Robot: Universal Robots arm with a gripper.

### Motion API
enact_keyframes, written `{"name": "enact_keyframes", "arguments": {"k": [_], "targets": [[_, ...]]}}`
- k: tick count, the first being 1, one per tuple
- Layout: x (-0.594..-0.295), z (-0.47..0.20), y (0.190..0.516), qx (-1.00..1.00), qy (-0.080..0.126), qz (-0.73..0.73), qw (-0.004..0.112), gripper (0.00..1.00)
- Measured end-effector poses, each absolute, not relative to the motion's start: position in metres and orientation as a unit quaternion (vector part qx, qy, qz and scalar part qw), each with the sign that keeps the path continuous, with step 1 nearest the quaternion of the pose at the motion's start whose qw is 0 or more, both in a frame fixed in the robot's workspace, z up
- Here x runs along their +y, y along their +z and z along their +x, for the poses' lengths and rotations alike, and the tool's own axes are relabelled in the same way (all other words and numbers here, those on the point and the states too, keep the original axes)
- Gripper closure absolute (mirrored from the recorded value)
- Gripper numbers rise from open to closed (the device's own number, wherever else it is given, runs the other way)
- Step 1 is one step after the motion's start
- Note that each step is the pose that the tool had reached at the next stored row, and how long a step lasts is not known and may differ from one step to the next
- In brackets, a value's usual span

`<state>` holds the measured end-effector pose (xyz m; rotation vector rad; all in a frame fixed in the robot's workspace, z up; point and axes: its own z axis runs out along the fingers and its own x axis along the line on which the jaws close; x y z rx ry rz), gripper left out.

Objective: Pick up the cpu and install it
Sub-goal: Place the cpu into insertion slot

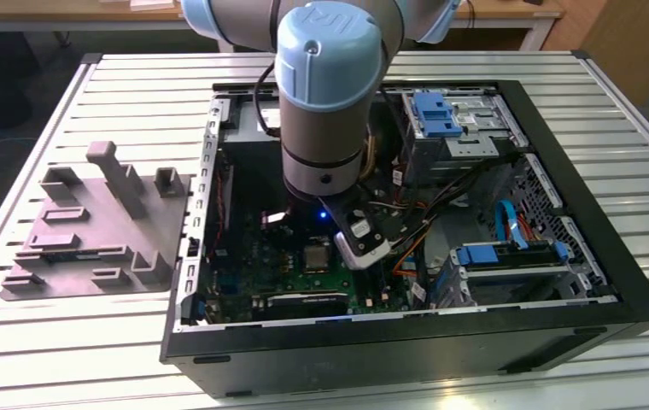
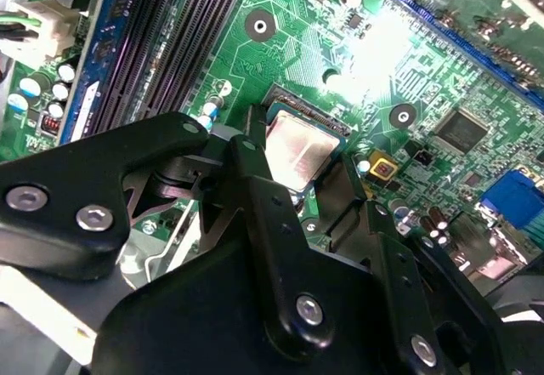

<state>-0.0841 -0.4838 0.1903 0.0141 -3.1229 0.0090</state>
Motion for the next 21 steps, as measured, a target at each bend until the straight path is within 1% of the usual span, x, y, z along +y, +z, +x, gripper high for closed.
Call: {"name": "enact_keyframes", "arguments": {"k": [13, 14, 15, 16, 21], "targets": [[-0.4837, -0.0841, 0.1880, -1.000, 0.003, 0.004, 0.009, 0.52], [-0.4837, -0.0841, 0.1880, -1.000, 0.003, 0.004, 0.009, 0.46], [-0.4837, -0.0841, 0.1880, -1.000, 0.003, 0.004, 0.009, 0.46], [-0.4838, -0.0842, 0.1880, -1.000, 0.003, 0.004, 0.009, 0.40], [-0.4838, -0.0842, 0.1888, -1.000, 0.003, 0.004, 0.009, 0.40]]}}
